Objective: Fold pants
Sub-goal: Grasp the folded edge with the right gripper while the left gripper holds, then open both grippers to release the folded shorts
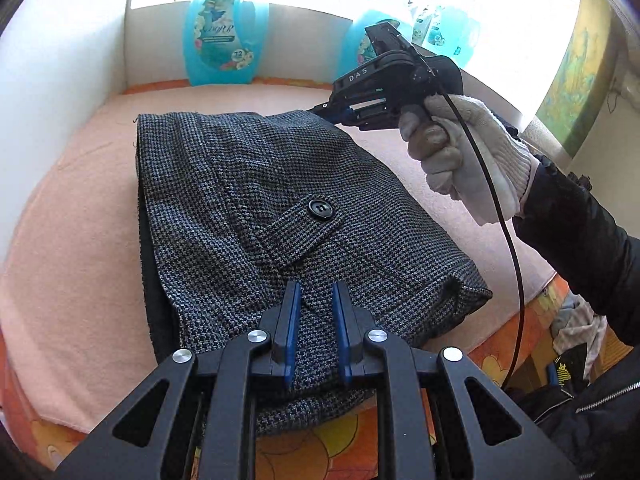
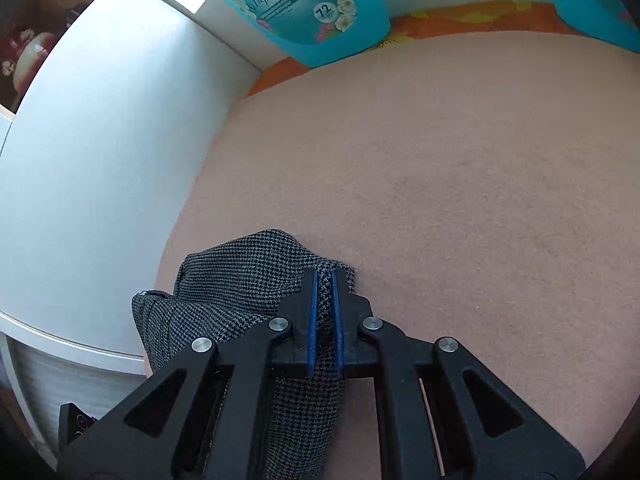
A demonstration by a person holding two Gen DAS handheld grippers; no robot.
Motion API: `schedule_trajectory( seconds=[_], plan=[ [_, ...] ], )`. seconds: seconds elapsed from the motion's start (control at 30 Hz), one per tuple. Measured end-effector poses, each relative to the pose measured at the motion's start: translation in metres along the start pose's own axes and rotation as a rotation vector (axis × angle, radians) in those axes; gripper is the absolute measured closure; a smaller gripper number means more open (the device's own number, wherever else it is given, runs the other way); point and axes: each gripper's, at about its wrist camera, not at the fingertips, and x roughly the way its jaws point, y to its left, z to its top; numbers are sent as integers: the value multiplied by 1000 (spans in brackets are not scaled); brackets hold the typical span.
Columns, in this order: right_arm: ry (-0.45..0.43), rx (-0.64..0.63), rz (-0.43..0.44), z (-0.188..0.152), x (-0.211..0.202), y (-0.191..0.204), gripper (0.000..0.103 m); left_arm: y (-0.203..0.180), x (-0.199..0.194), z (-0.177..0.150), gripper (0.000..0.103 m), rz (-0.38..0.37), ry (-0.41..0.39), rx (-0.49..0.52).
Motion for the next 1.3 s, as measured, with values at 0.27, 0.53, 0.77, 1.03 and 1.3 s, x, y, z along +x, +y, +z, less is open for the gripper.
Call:
schedule_trajectory(
  seconds=[0.27,0.53,0.77,1.03,1.3],
  plan=[
    [-81,-213,-100,-18,-42,37,91,2,-3,3,87,-4,0,-9],
    [-13,-430,-217,-41,-8,68,91,0,-15,8,87,16,-10,-1],
    [-54,-344,-285,-23,3,49,97,6,-26,3,87,30,-2,-22],
    [-105,-285,-208,-53,-57,44,51,50,-48,29,36,60,-80,-168],
    [-37,-241,-105,-101,-75,45,41,109,12,55,34,-20,39,-401]
  ],
)
